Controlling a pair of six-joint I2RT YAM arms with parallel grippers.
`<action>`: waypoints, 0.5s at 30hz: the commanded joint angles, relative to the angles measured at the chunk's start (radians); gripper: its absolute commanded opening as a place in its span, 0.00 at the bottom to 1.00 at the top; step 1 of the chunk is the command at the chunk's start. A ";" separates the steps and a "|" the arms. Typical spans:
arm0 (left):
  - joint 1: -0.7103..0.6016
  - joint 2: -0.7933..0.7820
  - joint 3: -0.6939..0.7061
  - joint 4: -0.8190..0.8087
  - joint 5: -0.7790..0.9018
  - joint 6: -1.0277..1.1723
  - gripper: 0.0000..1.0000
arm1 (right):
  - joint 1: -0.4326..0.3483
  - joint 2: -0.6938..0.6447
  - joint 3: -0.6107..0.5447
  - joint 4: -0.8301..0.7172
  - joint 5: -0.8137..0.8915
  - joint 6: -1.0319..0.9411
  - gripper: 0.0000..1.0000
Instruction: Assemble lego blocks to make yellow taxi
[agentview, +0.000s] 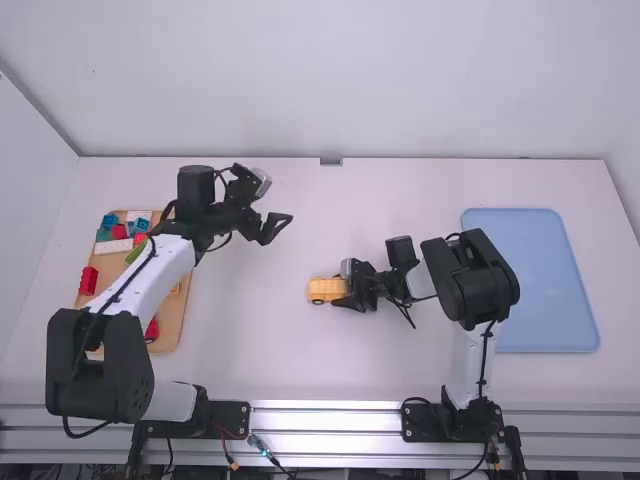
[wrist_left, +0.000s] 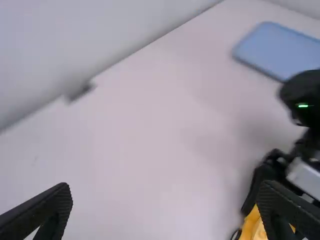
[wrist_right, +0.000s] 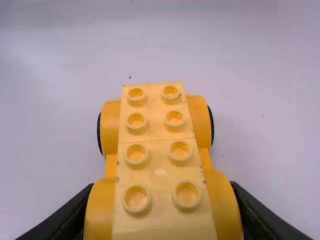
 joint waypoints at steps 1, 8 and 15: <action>0.056 0.007 -0.019 -0.074 -0.277 -0.217 0.99 | 0.025 0.007 0.024 -0.058 0.133 0.037 0.55; 0.155 0.007 -0.019 -0.303 -0.513 -0.379 0.99 | 0.059 -0.073 0.089 -0.296 0.292 0.013 0.79; 0.233 0.007 -0.019 -0.336 -0.397 -0.516 0.99 | 0.088 -0.192 0.168 -0.585 0.537 -0.015 0.99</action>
